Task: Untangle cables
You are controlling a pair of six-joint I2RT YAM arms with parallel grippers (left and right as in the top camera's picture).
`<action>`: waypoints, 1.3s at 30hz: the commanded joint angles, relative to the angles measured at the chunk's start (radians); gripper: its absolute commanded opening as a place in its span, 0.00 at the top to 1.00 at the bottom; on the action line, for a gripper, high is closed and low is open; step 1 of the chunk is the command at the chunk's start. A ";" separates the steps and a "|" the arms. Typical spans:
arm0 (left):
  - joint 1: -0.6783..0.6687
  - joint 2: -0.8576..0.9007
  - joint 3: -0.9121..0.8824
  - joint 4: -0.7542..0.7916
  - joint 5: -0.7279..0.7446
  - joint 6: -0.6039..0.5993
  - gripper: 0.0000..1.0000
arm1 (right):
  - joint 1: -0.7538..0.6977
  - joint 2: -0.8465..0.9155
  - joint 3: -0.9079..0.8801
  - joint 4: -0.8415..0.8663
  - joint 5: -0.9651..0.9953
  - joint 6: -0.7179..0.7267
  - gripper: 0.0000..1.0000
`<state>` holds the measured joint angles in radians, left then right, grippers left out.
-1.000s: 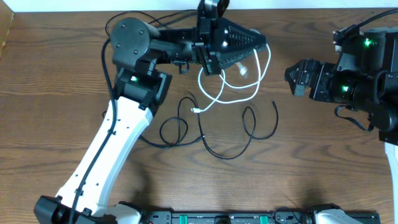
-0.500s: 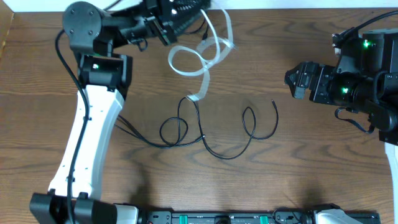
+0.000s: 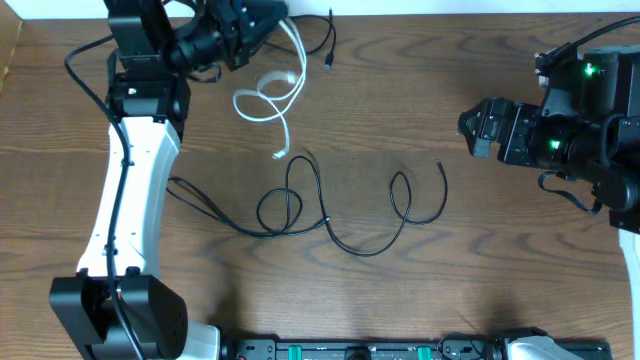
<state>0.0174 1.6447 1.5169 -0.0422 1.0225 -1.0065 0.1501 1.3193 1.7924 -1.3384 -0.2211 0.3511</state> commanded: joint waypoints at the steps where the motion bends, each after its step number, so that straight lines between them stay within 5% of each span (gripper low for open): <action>1: 0.015 0.003 0.014 -0.135 -0.293 0.330 0.92 | 0.014 0.002 0.011 0.008 0.010 -0.008 0.01; 8: 0.014 0.003 0.056 -0.460 -0.673 0.610 0.93 | 0.014 0.005 0.011 0.036 0.009 -0.008 0.01; 26: 0.007 0.014 0.378 -0.609 -0.910 0.633 0.93 | 0.014 0.124 0.010 0.027 -0.037 -0.008 0.01; 31: -0.018 0.117 0.378 -0.610 -0.880 0.632 0.92 | 0.015 0.140 0.010 0.022 -0.072 -0.008 0.01; 34: -0.040 0.203 0.378 -0.569 -0.726 0.628 0.93 | 0.016 0.140 0.010 0.012 -0.077 -0.008 0.01; 39: -0.089 0.315 0.378 -0.439 -0.557 0.482 0.92 | 0.015 0.140 0.010 -0.002 -0.077 -0.008 0.01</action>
<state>-0.0425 1.9274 1.8858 -0.5152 0.3309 -0.4339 0.1501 1.4624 1.7924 -1.3373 -0.2840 0.3511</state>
